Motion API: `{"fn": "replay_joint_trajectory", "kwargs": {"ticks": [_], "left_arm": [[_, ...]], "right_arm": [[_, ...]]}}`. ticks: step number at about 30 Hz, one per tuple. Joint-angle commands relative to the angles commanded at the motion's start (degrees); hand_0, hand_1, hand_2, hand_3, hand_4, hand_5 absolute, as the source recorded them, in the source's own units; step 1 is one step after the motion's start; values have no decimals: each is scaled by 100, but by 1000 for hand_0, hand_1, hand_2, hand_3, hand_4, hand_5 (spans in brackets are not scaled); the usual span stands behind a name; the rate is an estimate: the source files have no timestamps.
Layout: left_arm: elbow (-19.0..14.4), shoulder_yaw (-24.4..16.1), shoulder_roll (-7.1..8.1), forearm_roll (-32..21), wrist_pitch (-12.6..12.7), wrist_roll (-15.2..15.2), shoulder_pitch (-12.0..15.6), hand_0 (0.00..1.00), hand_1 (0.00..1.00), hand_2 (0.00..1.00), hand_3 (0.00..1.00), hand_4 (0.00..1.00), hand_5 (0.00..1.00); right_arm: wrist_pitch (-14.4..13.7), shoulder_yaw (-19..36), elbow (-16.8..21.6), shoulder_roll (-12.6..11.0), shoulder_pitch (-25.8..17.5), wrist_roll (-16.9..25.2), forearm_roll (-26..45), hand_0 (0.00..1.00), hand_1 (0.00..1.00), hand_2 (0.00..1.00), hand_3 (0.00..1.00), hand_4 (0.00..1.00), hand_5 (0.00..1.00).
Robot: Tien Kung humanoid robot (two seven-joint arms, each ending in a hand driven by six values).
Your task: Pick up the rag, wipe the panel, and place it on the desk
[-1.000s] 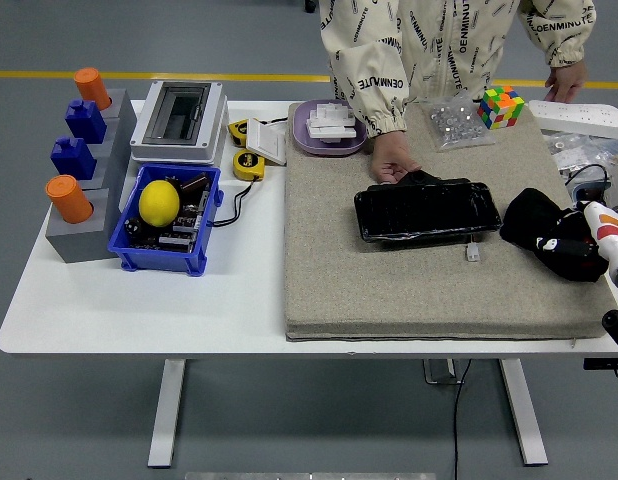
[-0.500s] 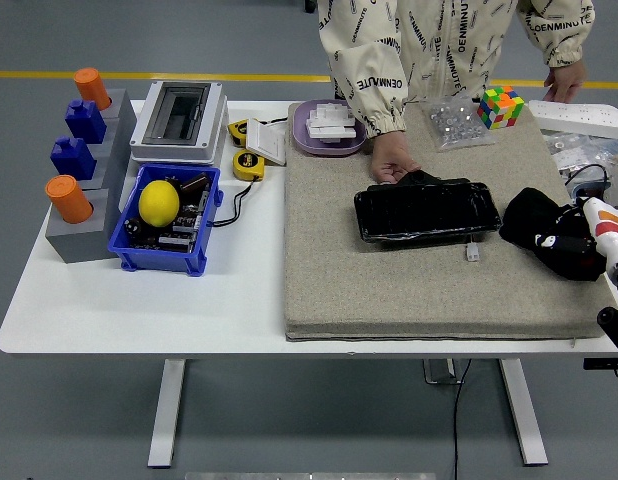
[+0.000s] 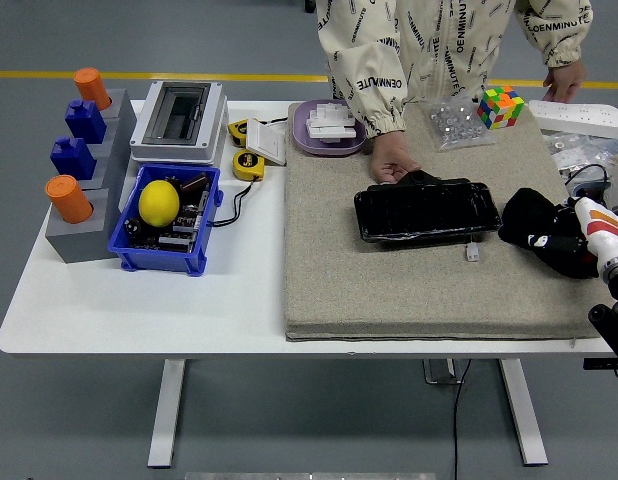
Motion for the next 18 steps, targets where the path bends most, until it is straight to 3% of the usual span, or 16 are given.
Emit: {"fn": "replay_joint_trajectory", "kwargs": {"ticks": [2, 7, 8, 13, 14, 18], "left_arm": [[-3, 7, 1, -3, -1, 0, -2, 605, 637, 637, 560, 630, 443], [-7, 12, 3, -3, -1, -1, 5, 605, 637, 637, 560, 630, 443], [-3, 12, 5, -4, 0, 0, 11, 605, 636, 637, 560, 631, 445], [-1, 19, 13, -4, 0, 0, 24, 605, 636, 637, 560, 631, 445], [-2, 20, 13, -5, 0, 0, 24, 605, 636, 637, 561, 631, 445], [-8, 28, 14, -9, -1, -1, 24, 605, 636, 637, 561, 631, 445]], "right_arm": [[-26, -5, -9, 0, -3, -5, 2, 513, 556, 607, 556, 998, 446], [-126, -10, -12, -3, -24, -12, -2, 513, 556, 607, 556, 998, 446], [-145, -13, -12, 1, -30, -10, -6, 413, 495, 525, 502, 998, 418], [-197, -14, -25, 11, -47, -7, -51, 413, 495, 525, 502, 998, 418], [-201, -14, -27, 12, -50, -8, -56, 333, 431, 480, 471, 983, 380], [-243, -22, -35, 17, -65, -13, -91, 333, 431, 480, 471, 983, 380]]}}
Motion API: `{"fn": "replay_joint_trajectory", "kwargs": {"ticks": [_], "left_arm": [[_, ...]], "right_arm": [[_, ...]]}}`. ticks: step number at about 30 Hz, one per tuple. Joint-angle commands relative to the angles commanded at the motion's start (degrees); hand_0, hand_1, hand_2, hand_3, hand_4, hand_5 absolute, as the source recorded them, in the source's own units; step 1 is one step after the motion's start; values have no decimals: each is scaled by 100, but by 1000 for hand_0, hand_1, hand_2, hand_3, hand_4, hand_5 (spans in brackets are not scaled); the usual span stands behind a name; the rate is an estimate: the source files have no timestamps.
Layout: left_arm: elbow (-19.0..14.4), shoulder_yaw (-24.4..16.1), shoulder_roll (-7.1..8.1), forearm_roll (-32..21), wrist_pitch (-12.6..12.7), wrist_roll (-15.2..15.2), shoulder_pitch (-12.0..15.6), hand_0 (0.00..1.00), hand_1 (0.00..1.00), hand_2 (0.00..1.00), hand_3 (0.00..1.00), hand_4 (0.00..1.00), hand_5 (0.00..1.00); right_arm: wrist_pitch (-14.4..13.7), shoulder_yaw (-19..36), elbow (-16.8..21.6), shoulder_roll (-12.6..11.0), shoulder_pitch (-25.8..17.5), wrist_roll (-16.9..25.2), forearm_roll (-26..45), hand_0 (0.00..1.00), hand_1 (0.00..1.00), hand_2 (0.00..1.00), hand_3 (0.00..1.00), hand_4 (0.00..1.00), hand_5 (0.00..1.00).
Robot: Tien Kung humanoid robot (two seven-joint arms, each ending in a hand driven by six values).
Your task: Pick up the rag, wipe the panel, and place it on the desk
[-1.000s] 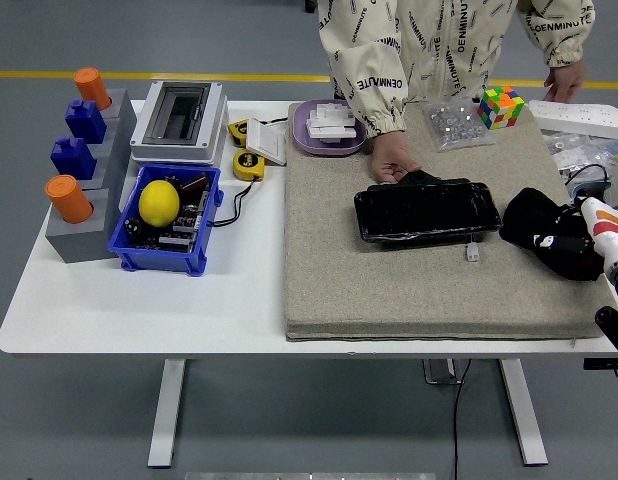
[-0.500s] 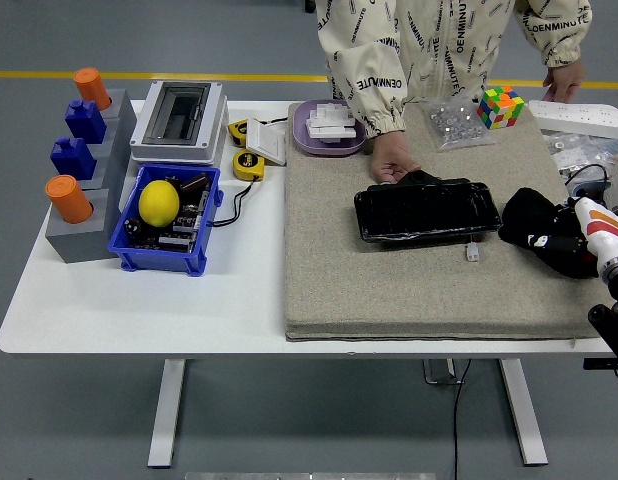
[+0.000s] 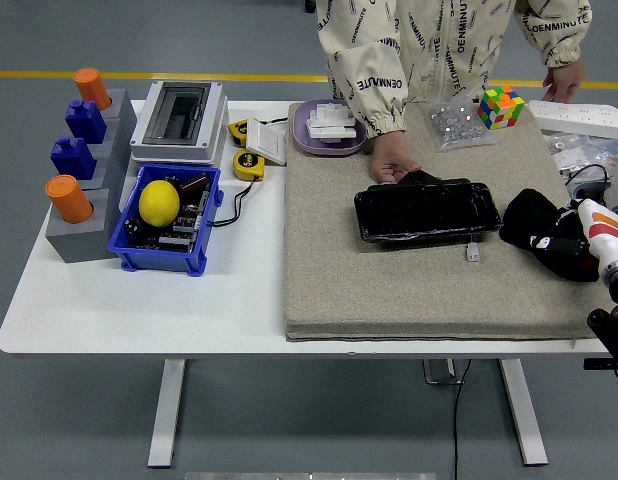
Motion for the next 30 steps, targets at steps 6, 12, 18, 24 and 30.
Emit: {"fn": "replay_joint_trajectory", "kwargs": {"ticks": [6, 12, 18, 24, 30], "left_arm": [[3, 7, -1, -1, -2, 0, 2, 605, 636, 637, 560, 631, 445], [0, -15, -5, 12, -1, -2, -12, 605, 637, 636, 560, 632, 445], [4, -40, -16, 18, -1, -1, -9, 605, 637, 637, 561, 632, 445], [2, -66, -22, 33, 0, -4, -14, 605, 636, 637, 560, 632, 445], [1, -93, -26, 46, 1, -5, -10, 605, 637, 637, 560, 632, 446]], "right_arm": [[-97, -1, 8, -10, 5, -36, -90, 269, 392, 447, 458, 998, 231], [-119, 22, 15, -35, 15, -80, -195, 251, 324, 388, 397, 984, 113], [-107, 66, 38, -57, 32, -126, -257, 223, 299, 367, 374, 951, 102], [-135, 170, 89, -74, 73, -158, -288, 224, 292, 365, 370, 939, 90], [-156, 296, 233, -102, 107, -249, -379, 224, 291, 364, 369, 937, 86]]}}
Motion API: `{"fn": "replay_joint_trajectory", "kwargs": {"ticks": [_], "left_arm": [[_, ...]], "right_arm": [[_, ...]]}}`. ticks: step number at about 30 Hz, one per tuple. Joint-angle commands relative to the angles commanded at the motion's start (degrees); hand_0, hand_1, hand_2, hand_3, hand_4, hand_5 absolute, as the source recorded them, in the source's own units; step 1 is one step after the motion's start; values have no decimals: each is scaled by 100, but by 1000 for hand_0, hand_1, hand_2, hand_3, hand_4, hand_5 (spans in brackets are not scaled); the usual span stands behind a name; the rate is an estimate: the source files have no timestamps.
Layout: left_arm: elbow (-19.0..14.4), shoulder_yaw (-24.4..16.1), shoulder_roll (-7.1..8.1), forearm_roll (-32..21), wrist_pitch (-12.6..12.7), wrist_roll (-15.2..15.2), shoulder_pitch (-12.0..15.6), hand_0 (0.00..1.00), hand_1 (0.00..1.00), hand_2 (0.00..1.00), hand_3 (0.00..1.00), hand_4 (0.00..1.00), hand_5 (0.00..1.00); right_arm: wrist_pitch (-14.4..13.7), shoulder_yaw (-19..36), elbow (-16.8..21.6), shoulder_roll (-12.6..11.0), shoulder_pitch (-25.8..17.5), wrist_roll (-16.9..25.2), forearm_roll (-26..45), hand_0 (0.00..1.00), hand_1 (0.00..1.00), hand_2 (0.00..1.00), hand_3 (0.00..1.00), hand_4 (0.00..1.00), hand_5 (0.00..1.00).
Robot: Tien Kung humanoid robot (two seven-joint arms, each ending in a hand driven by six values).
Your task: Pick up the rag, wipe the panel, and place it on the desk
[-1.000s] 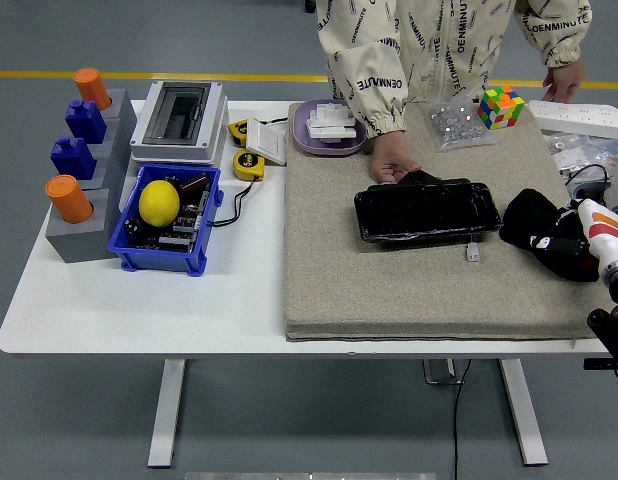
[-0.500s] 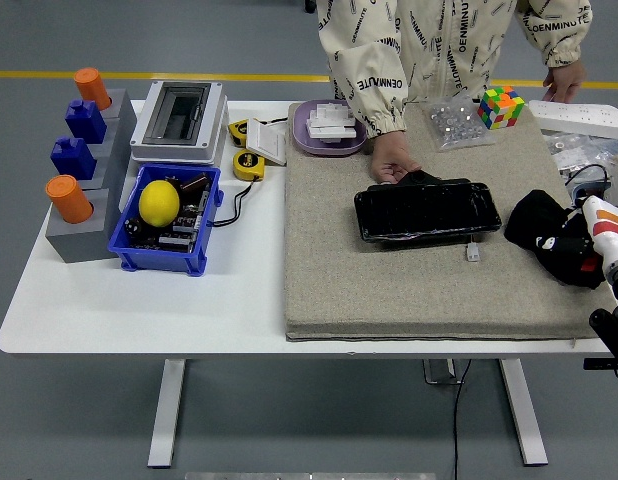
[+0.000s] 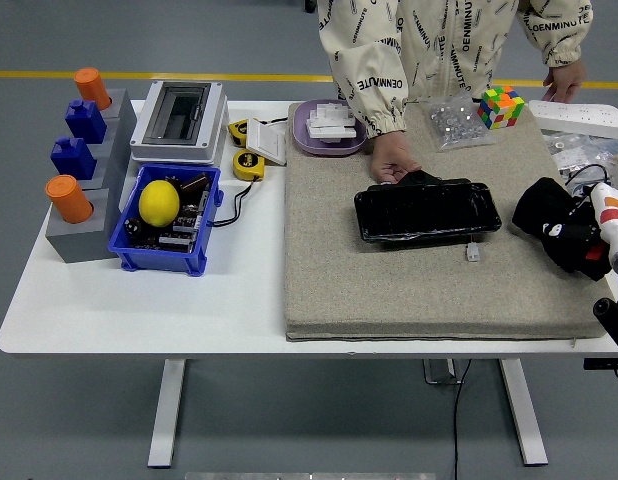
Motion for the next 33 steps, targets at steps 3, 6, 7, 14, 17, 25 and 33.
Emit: {"fn": "replay_joint_trajectory", "kwargs": {"ticks": [3, 6, 7, 14, 17, 25, 33], "left_arm": [[1, -16, 2, 11, 1, -1, 4, 605, 637, 637, 560, 632, 444], [3, -41, 2, 29, 2, -1, 12, 605, 637, 637, 560, 632, 444], [2, -45, 1, 32, 1, -1, 12, 605, 637, 637, 560, 632, 444], [2, -84, 3, 59, 3, -2, 25, 605, 637, 637, 560, 632, 443], [7, -93, 4, 65, 4, -1, 39, 605, 637, 637, 560, 632, 443], [0, -68, -6, 45, 2, -5, 38, 604, 636, 636, 560, 632, 445], [10, -25, 4, 26, 3, -1, 51, 604, 637, 637, 560, 634, 448]], "right_arm": [[-6, 92, 213, -24, -18, -127, -97, 221, 284, 363, 366, 929, 84], [28, 133, 446, -49, -28, -266, -208, 221, 284, 363, 366, 929, 84], [38, 142, 496, -55, -25, -300, -238, 221, 284, 363, 366, 929, 84], [54, 262, 891, -12, 0, -625, -456, 221, 282, 361, 365, 923, 79], [34, 338, 1016, 81, -3, -753, -507, 221, 282, 361, 365, 923, 79], [38, 619, 1047, 431, 16, -868, -498, 222, 281, 360, 364, 922, 76], [35, 602, 960, 630, 19, -857, -454, 223, 280, 360, 363, 918, 72]]}}
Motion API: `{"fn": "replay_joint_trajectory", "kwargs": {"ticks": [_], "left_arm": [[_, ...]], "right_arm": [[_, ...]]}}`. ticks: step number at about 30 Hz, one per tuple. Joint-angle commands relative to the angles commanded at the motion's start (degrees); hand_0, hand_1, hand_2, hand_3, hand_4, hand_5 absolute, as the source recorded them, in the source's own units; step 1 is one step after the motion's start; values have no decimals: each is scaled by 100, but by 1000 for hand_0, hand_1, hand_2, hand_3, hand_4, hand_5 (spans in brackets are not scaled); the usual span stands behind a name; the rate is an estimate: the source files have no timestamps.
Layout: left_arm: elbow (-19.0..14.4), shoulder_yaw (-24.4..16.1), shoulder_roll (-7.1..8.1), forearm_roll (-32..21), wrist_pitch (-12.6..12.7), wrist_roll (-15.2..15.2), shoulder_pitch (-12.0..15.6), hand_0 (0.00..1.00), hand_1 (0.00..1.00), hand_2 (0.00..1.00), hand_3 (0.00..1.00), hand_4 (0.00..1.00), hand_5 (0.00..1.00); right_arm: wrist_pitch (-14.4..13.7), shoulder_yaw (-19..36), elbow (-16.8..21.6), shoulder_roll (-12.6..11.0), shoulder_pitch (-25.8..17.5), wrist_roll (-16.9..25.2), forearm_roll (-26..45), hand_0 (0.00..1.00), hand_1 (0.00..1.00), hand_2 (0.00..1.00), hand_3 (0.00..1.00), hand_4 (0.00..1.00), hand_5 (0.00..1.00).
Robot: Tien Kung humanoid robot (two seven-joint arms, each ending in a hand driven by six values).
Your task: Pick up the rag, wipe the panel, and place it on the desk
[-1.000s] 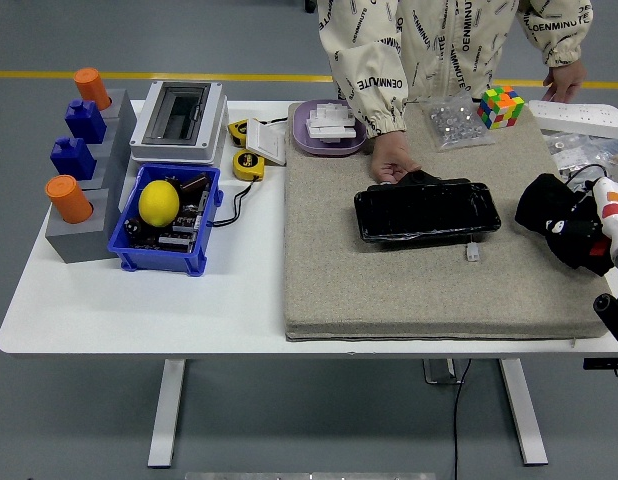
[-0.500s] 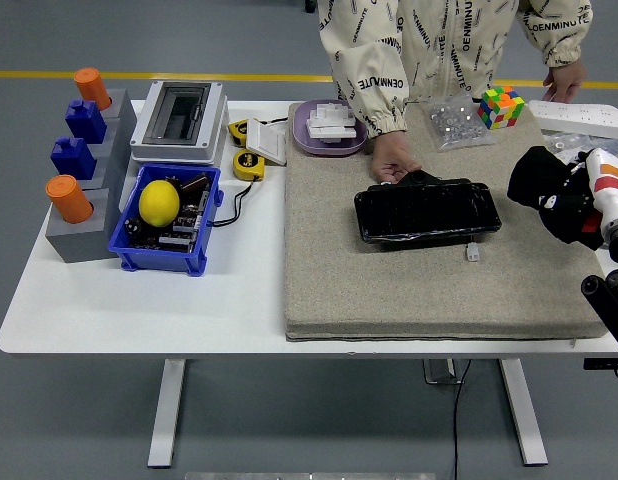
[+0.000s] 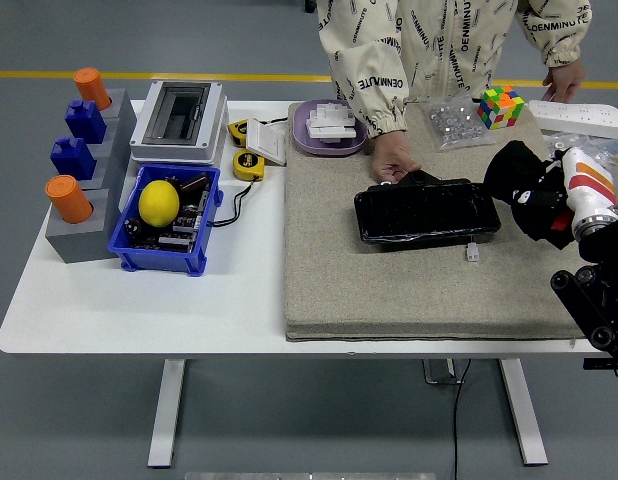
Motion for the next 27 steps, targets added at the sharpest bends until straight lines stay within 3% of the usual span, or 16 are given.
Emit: {"fn": "replay_joint_trajectory", "kwargs": {"ticks": [27], "left_arm": [[-3, 82, 26, -28, 1, 0, -6, 604, 636, 636, 560, 634, 446]], "right_arm": [[-13, -727, -55, 344, 194, -33, 82, 226, 279, 359, 364, 914, 59]]}}
